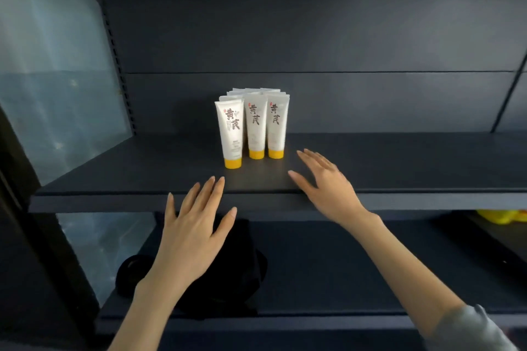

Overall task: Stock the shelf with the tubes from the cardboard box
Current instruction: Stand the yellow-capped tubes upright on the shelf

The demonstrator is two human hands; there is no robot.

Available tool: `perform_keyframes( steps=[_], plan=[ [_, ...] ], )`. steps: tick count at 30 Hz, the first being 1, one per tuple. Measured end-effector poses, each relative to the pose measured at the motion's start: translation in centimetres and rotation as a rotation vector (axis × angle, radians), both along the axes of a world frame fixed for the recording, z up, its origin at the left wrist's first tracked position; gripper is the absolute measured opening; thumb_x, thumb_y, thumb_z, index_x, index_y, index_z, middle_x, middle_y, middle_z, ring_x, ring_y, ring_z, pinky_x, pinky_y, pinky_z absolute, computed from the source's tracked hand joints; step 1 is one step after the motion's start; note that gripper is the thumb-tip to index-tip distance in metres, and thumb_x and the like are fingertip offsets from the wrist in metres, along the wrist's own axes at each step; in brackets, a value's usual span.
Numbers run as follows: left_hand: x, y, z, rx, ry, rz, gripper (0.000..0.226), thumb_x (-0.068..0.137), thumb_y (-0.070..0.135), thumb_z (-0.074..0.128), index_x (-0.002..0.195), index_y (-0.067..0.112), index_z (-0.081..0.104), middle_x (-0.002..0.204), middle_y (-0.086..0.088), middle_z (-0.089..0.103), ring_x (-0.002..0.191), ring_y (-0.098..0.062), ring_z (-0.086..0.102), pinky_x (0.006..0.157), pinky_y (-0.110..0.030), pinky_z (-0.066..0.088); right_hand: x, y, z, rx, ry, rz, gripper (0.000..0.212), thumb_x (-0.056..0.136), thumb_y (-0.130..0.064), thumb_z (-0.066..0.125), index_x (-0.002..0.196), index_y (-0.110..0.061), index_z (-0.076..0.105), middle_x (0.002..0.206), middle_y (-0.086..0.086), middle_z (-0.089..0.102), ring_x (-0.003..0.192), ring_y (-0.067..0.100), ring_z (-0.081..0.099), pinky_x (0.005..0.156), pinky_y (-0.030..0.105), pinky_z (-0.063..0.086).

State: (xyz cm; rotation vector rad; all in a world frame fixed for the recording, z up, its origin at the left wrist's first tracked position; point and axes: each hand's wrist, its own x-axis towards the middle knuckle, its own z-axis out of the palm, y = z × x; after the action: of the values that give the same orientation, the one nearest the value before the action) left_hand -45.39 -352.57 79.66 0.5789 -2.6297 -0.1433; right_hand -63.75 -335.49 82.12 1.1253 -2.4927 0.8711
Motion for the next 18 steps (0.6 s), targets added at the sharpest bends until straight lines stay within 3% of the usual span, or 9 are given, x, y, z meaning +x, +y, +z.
perform_keyframes(
  steps=[5, 14, 18],
  plan=[
    [-0.7, 2.3, -0.9, -0.043, -0.061, -0.044, 0.079, 0.078, 0.065, -0.007, 0.15, 0.032, -0.008, 0.16, 0.01, -0.004, 0.147, -0.013, -0.003, 0.116, -0.046, -0.008, 1.1, 6.8, -2.1, 0.156, 0.024, -0.182, 0.07, 0.093, -0.059, 0.028, 0.152, -0.027, 0.008, 0.16, -0.005, 0.009, 0.147, 0.014, 0.0, 0.12, 0.043, 0.004],
    [-2.1, 7.7, -2.3, -0.061, -0.071, -0.06, 0.083, 0.078, 0.066, -0.001, 0.152, 0.028, 0.003, 0.16, 0.007, 0.006, 0.147, -0.015, 0.006, 0.117, -0.048, 0.0, 1.5, 17.8, -4.7, 0.109, 0.0, -0.404, 0.081, 0.084, -0.069, 0.02, 0.151, -0.025, 0.015, 0.158, -0.005, 0.016, 0.147, 0.016, 0.007, 0.117, 0.048, 0.007],
    [-3.4, 11.8, -3.2, -0.038, -0.069, -0.062, 0.086, 0.083, 0.074, 0.002, 0.152, 0.023, 0.012, 0.159, 0.004, 0.013, 0.146, -0.018, 0.014, 0.116, -0.051, 0.007, 1.3, 23.8, -6.7, 0.174, -0.036, -0.493, 0.084, 0.082, -0.072, 0.017, 0.152, -0.027, 0.009, 0.159, -0.004, 0.012, 0.147, 0.017, 0.003, 0.117, 0.05, 0.006]
  ],
)
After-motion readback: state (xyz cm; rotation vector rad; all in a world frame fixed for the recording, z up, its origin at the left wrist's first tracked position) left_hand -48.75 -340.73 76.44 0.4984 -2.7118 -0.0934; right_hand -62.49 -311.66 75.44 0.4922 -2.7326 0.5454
